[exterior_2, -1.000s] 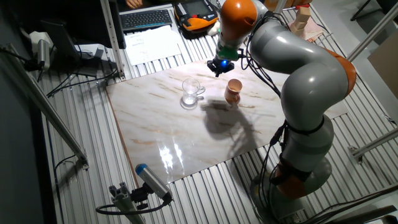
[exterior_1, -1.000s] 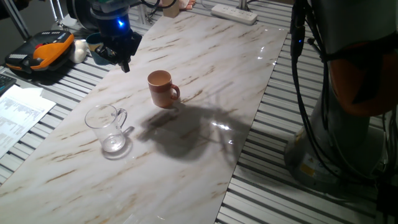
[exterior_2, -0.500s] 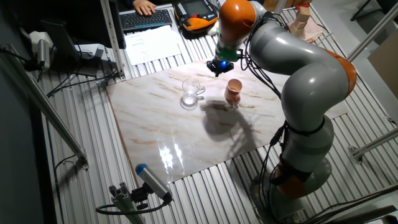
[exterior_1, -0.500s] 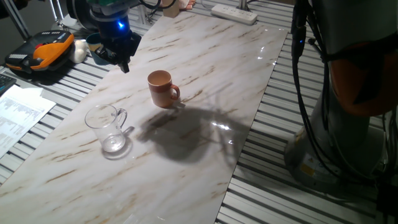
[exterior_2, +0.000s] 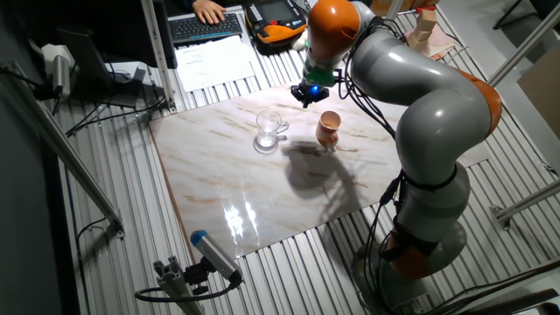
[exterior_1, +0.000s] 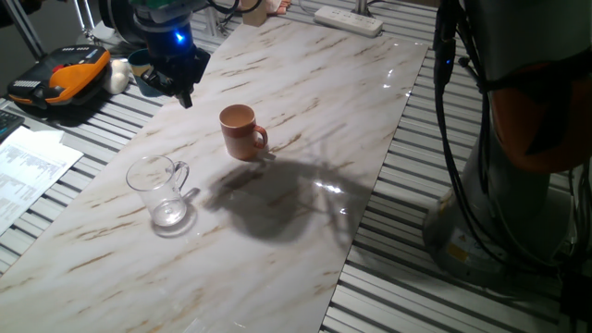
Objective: Pour the water from one cup into another empty cup
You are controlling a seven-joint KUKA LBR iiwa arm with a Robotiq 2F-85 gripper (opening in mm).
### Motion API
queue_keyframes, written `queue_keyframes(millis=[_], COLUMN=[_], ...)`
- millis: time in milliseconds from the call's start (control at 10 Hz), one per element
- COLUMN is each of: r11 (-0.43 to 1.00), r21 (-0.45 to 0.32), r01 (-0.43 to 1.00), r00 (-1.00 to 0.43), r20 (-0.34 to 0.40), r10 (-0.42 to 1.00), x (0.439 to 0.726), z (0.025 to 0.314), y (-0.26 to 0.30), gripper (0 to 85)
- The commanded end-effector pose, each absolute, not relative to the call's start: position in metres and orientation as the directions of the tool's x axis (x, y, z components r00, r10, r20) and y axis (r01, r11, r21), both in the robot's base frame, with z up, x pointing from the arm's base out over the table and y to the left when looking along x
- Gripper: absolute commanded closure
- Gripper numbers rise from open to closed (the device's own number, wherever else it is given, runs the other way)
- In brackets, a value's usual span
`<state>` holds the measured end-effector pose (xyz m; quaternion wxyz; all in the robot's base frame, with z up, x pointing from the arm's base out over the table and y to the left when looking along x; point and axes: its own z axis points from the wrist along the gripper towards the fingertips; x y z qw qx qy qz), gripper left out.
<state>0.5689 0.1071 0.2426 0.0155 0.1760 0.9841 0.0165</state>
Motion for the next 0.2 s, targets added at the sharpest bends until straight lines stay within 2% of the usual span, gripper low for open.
queue_keyframes(millis=[0, 100], r11=[0.939, 0.941], r21=[0.036, 0.034], r01=[0.341, 0.337], r00=[-0.939, -0.941], r20=[-0.026, -0.025], r10=[0.342, 0.338], x=[0.5690, 0.5689], z=[0.2427, 0.2429], y=[0.1069, 0.1069], gripper=[85.0, 85.0])
